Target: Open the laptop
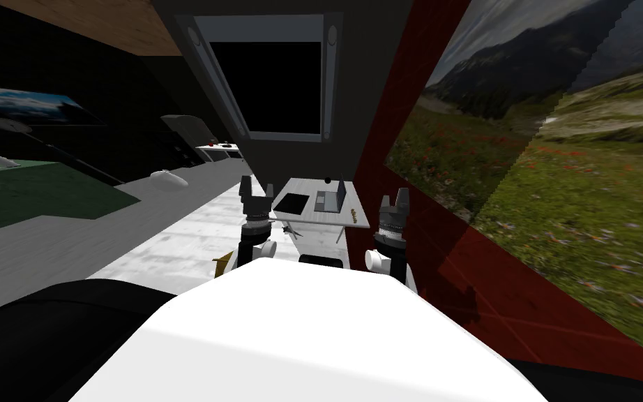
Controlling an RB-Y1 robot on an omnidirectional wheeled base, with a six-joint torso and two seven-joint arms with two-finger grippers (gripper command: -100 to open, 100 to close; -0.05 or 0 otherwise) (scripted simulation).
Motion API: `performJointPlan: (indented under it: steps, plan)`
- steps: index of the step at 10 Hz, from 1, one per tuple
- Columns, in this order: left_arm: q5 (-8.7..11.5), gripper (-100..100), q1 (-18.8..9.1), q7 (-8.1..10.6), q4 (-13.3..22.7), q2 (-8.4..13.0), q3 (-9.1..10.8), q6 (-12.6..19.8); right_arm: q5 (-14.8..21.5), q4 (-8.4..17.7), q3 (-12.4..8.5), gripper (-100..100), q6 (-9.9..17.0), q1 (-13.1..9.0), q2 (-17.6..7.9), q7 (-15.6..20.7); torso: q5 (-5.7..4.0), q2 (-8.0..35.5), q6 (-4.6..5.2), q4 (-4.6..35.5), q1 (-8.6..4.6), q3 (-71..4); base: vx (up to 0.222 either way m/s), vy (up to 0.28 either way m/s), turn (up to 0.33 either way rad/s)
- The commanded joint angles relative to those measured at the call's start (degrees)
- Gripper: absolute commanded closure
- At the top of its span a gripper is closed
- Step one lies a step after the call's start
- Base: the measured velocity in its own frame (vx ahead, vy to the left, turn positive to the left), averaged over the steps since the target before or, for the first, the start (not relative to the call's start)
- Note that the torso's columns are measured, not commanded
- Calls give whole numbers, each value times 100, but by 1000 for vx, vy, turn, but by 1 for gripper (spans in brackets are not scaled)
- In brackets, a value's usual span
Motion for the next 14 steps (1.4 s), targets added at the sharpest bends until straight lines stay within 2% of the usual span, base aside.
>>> performJointPlan:
  steps: [1,9,10,11,14]
  plan:
    - [0,0,0,0,0,0,0,0,0,0,0,0,0,0,0,0,0,232,0,235,0,-467,0,0,0]
    - [0,0,0,0,-2,0,0,-1,0,-2,0,0,-1,0,0,0,0,3539,0,3537,0,-7073,0,0,0]
    - [0,0,0,0,-2,0,0,-1,56,12,-38,-100,19,7,-265,31,0,3962,0,3960,0,-7919,11,10,23]
    - [0,0,0,0,0,0,0,0,111,26,-77,-100,38,14,-431,63,0,4153,0,4149,2,-8314,9,21,32]
    - [0,0,1,0,1,0,0,0,365,91,-251,-100,127,45,-913,205,1,4224,0,4226,4,-8457,13,35,44]
